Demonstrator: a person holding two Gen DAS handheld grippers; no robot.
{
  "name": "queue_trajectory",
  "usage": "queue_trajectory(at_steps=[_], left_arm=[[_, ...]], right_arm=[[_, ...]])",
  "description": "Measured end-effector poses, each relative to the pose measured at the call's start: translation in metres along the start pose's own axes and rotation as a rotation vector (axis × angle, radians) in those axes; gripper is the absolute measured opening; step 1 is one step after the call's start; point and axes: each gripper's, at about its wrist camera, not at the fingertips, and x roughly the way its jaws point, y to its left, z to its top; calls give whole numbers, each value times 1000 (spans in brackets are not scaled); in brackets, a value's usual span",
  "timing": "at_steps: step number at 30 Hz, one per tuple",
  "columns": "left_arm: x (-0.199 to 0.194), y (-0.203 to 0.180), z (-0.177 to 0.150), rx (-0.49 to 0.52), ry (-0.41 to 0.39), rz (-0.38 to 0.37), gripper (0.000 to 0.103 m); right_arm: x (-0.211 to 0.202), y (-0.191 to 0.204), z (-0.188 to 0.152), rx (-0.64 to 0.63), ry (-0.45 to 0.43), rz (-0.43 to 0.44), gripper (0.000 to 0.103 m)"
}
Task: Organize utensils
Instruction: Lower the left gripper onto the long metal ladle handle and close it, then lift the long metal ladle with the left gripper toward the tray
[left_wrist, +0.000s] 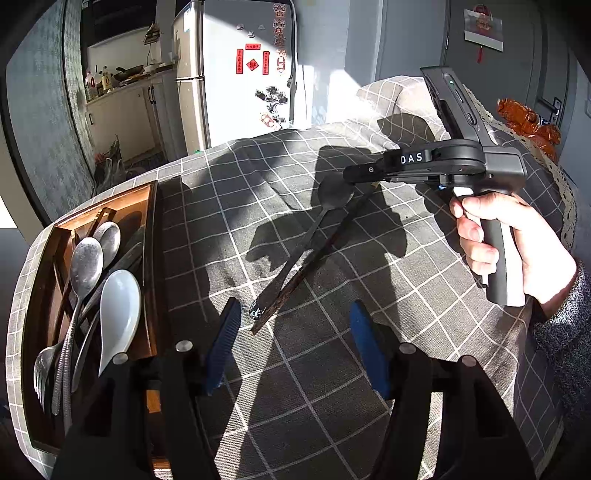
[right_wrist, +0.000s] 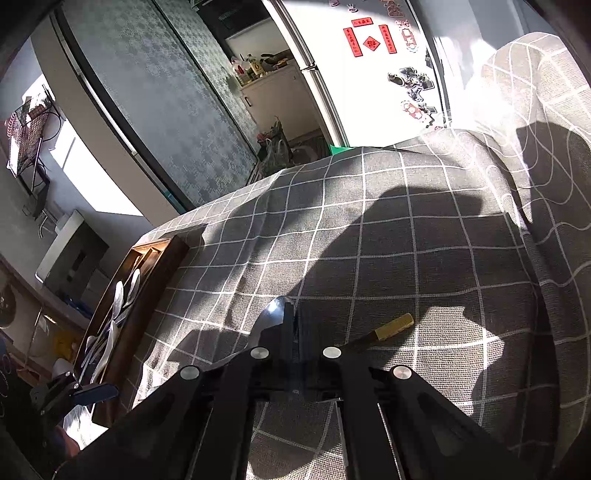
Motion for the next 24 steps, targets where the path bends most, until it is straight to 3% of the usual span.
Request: queue_trajectory(at_steps=[5, 10, 12, 13, 15, 16, 24], left_arm=[[5, 3, 3, -11, 1, 10, 65], [7, -3, 7, 2, -10, 7, 64], [7, -6, 7, 14, -9, 12, 48], [7, -7, 7, 23, -8, 20, 32], [5, -9, 8, 44, -24, 51, 19], [3, -8, 10, 43, -27, 46, 6], [-6, -1, 8, 32, -23, 54, 1]], right_arm=[[-31, 12, 6, 1, -40, 134, 1], [-43, 39, 3, -46, -22, 237, 1], [-45, 50, 1, -71, -13, 258, 1], [-46, 54, 0, -73, -16, 266, 2], [-53, 60, 0, -83, -23, 276, 2], [-56, 62, -1, -89, -27, 284, 2], [-61, 57, 1, -68, -38, 294, 2]])
